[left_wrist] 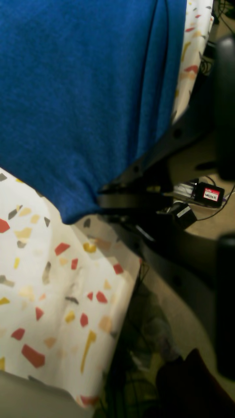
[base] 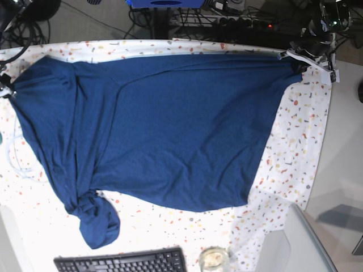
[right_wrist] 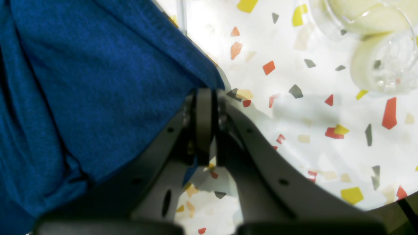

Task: Layout the t-shirt on the table in an organized manner, then fold the t-shirt properly
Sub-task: 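Pull the held shirt edge taut between both grippers and lay it down, then release the left gripper and regrasp the shirt edge further along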

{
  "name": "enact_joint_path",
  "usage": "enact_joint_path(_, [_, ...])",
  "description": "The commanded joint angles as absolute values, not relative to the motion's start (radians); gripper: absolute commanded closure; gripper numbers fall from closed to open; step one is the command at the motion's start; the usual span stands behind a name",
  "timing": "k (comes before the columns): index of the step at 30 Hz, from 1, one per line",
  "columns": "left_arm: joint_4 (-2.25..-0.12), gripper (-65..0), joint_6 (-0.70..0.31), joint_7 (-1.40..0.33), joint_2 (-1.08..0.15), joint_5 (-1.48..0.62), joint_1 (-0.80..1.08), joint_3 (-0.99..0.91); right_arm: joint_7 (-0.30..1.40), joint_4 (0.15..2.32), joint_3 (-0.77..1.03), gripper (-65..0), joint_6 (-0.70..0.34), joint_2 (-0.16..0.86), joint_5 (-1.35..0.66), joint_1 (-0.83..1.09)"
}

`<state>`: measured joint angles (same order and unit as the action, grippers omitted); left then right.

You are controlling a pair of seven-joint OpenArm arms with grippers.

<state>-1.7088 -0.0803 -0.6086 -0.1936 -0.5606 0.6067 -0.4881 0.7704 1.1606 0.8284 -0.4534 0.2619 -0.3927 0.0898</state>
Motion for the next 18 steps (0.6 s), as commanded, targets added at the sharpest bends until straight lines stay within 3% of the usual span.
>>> enact_joint_path(1, [-1.696,0.0,-0.074,-0.595,-0.205,-0.562,0.61,-0.496,0.754,1.181,0.832,0.0,-0.452,0.282,-0.398,0.085])
enact_joint_path(11, [-1.629,-0.7,-0.074,-0.59,-0.191,-0.565,0.611,-0.498,0.76,1.181,0.832,0.0,-0.452,0.28,-0.398,0.091])
enact_joint_path(15, [-1.653,-18.8,-0.074,-0.595,-0.147,-0.565,0.61,-0.565,0.76,1.182,0.832,0.0,-0.452,0.28,-0.398,0.101])
enact_joint_path(18, [-1.702,-25.7,-0.077,-0.595,-0.11,-0.565,0.613,-0.671,0.76,1.182,0.832,0.0,-0.452,0.28,-0.398,0.104])
